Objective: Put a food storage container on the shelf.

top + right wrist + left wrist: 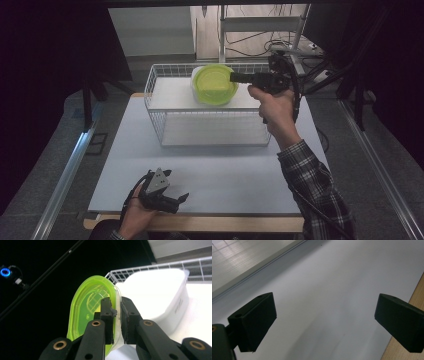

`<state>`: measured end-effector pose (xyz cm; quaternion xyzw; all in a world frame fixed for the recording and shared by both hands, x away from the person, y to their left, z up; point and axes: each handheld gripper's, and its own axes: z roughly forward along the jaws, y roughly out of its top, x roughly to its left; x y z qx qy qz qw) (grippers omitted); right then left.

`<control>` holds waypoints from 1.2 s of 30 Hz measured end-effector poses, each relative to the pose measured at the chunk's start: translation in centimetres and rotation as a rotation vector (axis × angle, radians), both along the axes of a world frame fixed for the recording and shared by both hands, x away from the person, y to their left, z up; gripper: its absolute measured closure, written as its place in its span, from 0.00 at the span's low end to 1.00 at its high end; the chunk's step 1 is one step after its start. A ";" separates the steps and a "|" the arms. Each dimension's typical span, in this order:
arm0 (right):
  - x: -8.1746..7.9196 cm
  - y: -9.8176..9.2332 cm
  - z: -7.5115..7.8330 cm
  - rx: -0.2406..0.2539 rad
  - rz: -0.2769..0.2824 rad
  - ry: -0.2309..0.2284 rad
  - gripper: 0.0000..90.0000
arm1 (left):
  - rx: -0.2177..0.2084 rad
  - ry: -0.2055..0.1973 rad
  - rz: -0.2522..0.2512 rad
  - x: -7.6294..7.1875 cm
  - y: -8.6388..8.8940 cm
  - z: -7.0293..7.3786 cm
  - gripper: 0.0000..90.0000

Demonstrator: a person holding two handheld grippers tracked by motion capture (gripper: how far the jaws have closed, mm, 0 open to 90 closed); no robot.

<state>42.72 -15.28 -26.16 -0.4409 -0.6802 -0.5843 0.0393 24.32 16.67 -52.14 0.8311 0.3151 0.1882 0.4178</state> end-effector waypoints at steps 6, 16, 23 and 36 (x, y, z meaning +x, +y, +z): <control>1.5 1.1 0.8 0.005 -0.058 -0.003 0.91 | -0.007 0.002 -0.002 0.0 -0.1 0.0 0.04; 4.0 2.2 0.8 -0.005 -0.145 0.017 0.91 | -0.006 0.002 -0.009 -0.1 -0.2 -0.1 0.04; 5.1 2.7 0.7 -0.010 -0.178 0.031 0.91 | -0.004 0.003 -0.014 -0.1 -0.2 -0.1 0.04; 5.9 3.4 0.6 -0.087 -0.217 0.010 0.77 | 0.011 0.004 -0.023 -0.1 -0.4 -0.1 0.04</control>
